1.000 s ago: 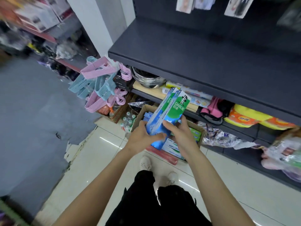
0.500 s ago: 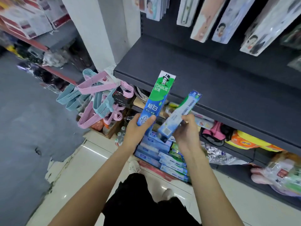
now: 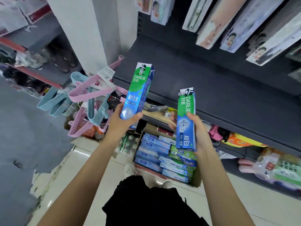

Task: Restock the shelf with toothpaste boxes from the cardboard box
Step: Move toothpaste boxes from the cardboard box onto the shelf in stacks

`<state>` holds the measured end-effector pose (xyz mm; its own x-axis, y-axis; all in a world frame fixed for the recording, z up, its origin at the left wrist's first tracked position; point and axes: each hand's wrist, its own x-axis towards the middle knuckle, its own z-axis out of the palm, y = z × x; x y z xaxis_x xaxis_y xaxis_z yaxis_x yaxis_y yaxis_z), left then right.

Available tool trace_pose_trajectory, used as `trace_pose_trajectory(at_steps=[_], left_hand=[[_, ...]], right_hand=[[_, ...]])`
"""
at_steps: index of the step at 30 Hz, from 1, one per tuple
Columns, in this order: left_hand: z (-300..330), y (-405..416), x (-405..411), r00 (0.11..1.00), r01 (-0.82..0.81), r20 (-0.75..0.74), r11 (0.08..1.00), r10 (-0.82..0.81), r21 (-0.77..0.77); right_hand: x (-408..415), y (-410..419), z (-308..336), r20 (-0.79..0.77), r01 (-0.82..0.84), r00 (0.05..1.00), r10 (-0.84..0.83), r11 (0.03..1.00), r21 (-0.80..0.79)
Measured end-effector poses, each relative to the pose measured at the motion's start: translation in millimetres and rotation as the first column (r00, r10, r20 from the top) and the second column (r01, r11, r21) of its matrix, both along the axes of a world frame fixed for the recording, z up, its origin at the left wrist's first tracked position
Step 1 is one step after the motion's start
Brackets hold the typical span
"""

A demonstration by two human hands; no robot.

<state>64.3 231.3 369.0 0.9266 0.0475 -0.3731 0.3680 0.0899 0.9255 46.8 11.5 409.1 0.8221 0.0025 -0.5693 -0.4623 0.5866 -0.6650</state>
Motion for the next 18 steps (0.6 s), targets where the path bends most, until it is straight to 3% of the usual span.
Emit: trace_pose_trajectory(at_steps=[3,5,6,8,10,12,15,18], left_hand=[[-4,4,-1,0.999,-0.038,-0.009,0.996,0.038,-0.080],[-8,10,3,0.997,-0.058,-0.048,0.991,0.052,-0.120],[-7,14,7,0.996,-0.066,-0.073,0.988,0.056,-0.138],[-7,24,20,0.990,-0.092,-0.123,0.981,0.071,-0.171],[-10,36,38,0.989,-0.088,-0.129,0.982,0.067,-0.168],[-13,48,58,0.993,-0.073,-0.102,0.984,0.057,-0.161],[-25,58,90,0.989,-0.141,-0.063,0.977,0.132,-0.161],[-29,59,119,0.976,-0.218,-0.061,0.896,0.211,-0.387]], right_hand=[[2,-3,-7,-0.075,-0.133,0.990,0.116,0.946,-0.294],[13,-6,-9,-0.083,-0.258,0.964,0.254,0.803,-0.537],[23,-8,-8,-0.070,-0.305,0.932,0.357,0.660,-0.686],[55,-9,-4,-0.102,-0.269,0.809,0.580,0.210,-0.940],[96,-4,1,-0.186,-0.110,0.728,0.659,-0.155,-0.982],[142,5,1,-0.220,0.048,0.695,0.684,-0.349,-0.936],[219,22,-17,-0.207,0.197,0.677,0.706,-0.445,-0.874],[287,37,-41,-0.231,0.249,0.711,0.664,-0.545,-0.800]])
